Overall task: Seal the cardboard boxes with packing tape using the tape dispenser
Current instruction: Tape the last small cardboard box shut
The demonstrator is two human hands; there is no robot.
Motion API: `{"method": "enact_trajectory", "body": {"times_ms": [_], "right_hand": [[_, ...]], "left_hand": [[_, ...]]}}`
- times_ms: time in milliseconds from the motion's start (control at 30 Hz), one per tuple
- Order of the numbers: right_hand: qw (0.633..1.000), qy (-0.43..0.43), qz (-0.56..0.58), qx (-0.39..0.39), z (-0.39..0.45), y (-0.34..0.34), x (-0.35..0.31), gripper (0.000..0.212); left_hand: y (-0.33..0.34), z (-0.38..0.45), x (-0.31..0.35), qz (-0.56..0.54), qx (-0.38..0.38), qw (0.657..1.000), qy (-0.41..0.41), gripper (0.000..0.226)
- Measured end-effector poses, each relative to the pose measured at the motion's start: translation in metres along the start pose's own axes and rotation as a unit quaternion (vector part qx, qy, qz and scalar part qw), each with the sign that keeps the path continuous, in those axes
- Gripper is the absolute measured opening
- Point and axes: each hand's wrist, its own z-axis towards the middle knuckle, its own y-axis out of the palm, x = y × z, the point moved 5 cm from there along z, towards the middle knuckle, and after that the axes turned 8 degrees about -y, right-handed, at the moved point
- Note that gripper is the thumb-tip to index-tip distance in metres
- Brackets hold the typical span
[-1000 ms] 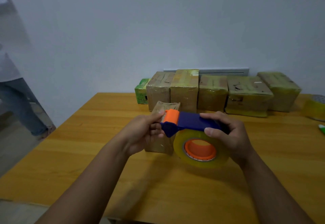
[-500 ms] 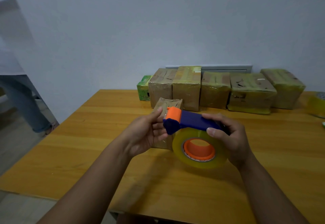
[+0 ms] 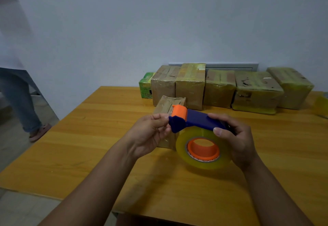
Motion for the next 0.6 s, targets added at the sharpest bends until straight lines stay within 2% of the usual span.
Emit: {"method": "enact_trajectory", "body": {"times_ms": [167,233,367,500,600], "right_hand": [[1.0,0.002,-0.003,-0.003,-0.001,-0.005,0.0,0.039],[1.0,0.001,-0.008,-0.009,-0.001,-0.006,0.0,0.04],[0.999,0.0,-0.03,-0.021,0.0,-0.006,0.001,0.041],[0.997,-0.009,-0.069,-0.04,0.001,-0.004,-0.001,0.041],[0.993,-0.026,-0.096,-0.06,0.001,-0.002,-0.004,0.04]], "left_hand": [[0.001,-0.001,0.001,-0.008,-0.013,1.0,-0.018,0.02],[-0.001,-0.002,0.002,0.003,-0.011,0.999,-0.03,0.036],[-0.004,-0.002,0.004,0.07,0.016,0.996,-0.05,0.017],[-0.009,-0.001,0.006,0.124,0.038,0.99,-0.052,0.023],[-0.01,-0.001,0.009,0.161,0.046,0.985,-0.048,0.018]]}}
